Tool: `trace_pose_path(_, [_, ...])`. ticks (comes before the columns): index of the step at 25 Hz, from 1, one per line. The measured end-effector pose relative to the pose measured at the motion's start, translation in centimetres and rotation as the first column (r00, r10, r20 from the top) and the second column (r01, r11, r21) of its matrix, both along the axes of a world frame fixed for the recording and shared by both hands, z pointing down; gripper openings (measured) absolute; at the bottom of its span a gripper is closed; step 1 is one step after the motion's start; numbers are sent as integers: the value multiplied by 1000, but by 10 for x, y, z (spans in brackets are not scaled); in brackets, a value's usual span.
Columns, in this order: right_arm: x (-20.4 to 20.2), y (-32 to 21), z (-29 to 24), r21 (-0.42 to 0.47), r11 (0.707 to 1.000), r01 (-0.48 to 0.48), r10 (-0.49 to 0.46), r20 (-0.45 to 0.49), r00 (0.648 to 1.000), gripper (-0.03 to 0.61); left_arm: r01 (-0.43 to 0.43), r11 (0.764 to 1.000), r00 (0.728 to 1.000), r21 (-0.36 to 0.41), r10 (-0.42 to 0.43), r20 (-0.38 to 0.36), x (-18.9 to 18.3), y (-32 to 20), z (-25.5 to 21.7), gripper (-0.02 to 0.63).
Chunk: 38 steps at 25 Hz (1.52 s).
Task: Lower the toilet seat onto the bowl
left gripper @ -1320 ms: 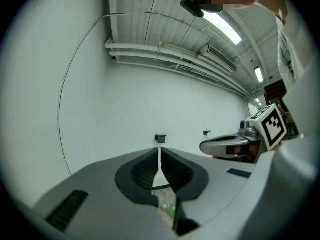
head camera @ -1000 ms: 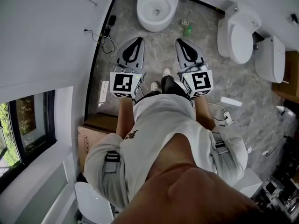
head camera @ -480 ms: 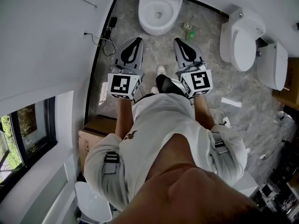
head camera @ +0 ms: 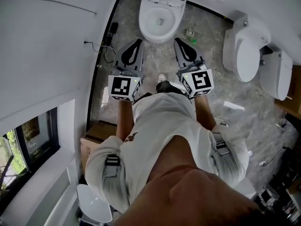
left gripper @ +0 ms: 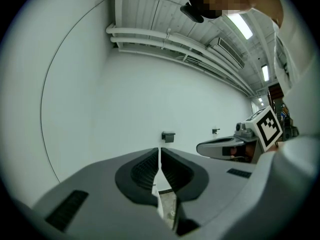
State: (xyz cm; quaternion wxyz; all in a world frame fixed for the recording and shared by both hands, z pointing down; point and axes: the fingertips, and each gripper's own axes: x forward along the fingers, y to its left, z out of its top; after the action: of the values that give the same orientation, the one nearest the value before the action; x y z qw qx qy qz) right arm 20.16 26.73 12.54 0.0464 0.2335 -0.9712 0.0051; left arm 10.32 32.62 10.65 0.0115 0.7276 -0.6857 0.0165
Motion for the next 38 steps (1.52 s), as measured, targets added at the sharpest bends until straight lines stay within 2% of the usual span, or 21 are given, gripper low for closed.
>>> trace_pose_path(7, [-20,-46,4,-14,1000,16,-16,1,1000,20,17,1000,1000,-3,-17,-1,-17,-49,2,34])
trace_pose_path(20, [-45,-111,8,-22,999,-37,37,0,999,20,-32,999,999,-7,32,8,-46,-120,5,34])
trace_pose_path(27, [-89,-151,14,-23,994,-108,107,-14,994,20,-101,995,995,-11,101,-1,-93,-165,15,34])
trace_pose_path(33, [-134,-197,13,-38,980,-194,193,-33,981,20,-204,978,979,-44,203,-31,-136,-215,24,34])
trace_pose_path(38, [-169,-232,17,-51,967,-250,247,-54,968,20,-258,965,966,-53,256,-39,-174,-256,26,34])
